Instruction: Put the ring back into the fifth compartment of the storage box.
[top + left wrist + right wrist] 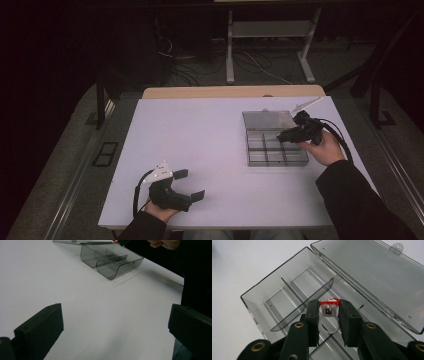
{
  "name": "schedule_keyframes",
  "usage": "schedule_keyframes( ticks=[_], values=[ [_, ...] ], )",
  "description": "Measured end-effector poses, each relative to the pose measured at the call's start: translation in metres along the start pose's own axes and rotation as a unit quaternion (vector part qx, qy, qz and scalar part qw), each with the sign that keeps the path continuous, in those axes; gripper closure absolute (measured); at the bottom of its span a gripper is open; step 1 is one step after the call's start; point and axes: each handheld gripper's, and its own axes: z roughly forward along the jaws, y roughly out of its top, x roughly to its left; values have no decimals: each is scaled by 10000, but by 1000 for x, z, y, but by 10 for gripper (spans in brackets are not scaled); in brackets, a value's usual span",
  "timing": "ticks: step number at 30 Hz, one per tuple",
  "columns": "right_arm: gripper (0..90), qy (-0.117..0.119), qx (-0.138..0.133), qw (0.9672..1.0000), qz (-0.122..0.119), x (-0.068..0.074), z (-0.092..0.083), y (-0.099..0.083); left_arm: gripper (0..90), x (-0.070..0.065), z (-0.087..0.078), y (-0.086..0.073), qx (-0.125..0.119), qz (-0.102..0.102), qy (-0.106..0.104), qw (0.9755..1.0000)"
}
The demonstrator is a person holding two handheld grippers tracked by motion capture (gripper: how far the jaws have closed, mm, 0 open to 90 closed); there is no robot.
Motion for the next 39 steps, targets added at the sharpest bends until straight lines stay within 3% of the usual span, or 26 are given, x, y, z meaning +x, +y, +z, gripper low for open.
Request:
schedule_keyframes(
  ticks=[20, 33, 39],
  values=[
    [694, 54, -53, 9998, 164, -9, 25, -5, 0, 0, 1, 0, 8, 15, -7, 10000],
    [684, 39, 75, 9999, 151, -11, 46, -2, 0, 0, 1, 0, 38, 36, -25, 10000],
    [571, -41, 51, 9999, 129, -7, 42, -2, 0, -1, 2, 0, 35, 34, -24, 10000]
  ],
)
